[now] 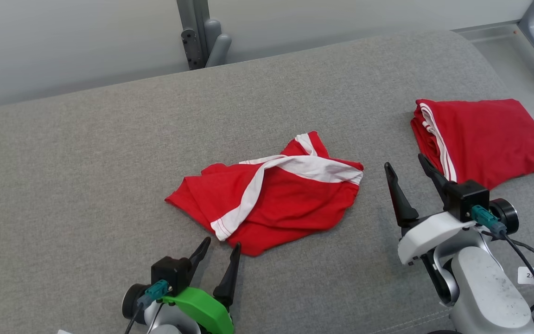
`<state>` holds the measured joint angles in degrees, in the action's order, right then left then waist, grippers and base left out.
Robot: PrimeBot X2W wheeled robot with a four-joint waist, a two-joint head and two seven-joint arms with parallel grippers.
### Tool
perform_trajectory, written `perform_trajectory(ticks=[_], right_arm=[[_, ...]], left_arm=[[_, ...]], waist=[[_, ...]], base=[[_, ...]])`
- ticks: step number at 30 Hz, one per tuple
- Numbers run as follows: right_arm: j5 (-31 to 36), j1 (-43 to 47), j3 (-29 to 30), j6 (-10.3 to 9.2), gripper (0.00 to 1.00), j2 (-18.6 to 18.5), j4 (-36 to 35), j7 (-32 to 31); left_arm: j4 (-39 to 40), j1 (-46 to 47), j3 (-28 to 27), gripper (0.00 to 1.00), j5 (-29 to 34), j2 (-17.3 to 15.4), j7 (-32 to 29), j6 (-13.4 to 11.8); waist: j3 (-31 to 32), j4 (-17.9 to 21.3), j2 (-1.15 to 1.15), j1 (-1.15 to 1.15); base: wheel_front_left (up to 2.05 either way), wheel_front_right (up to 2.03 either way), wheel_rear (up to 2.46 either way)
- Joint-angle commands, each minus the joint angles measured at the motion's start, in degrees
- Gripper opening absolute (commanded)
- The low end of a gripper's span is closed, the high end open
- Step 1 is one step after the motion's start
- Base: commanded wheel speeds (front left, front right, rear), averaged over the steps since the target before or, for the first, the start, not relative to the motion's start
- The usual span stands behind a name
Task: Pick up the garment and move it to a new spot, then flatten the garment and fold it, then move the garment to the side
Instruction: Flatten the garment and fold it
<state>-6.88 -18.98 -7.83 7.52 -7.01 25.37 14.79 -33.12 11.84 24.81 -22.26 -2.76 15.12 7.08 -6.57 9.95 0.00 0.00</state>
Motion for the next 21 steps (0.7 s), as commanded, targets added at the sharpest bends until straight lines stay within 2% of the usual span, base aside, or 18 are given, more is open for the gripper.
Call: perform_trajectory(ticks=[1,19,20,21], right_arm=[[-0.2,0.1,0.2,-0.08,1.0,0.1,-0.3,0.3],[-1.2,-0.6,0.5,-0.08,1.0,0.4,0.1,0.5],[-1.2,-0.7,0.5,-0.08,1.0,0.5,0.1,0.5],[-1.3,-0.8,0.5,-0.08,1.0,0.5,0.1,0.5]], left_arm=[[0.3,0.8,-0.3,1.0,-0.7,-0.3,0.0,0.1],[1.2,2.3,0.2,1.0,-4.4,-0.3,0.0,0.4],[1.5,2.4,0.3,0.96,-4.7,-0.3,0.0,0.4],[1.8,2.6,0.3,0.47,-4.6,-0.3,0.0,0.4]], waist=[[-0.3,0.2,0.0,0.0],[-2.0,1.8,0.0,0.0],[-2.1,1.9,0.0,0.0],[-2.2,1.9,0.0,0.0]], base=[[0.0,0.0,0.0],[0.0,0.0,0.0],[0.0,0.0,0.0],[0.0,0.0,0.0]])
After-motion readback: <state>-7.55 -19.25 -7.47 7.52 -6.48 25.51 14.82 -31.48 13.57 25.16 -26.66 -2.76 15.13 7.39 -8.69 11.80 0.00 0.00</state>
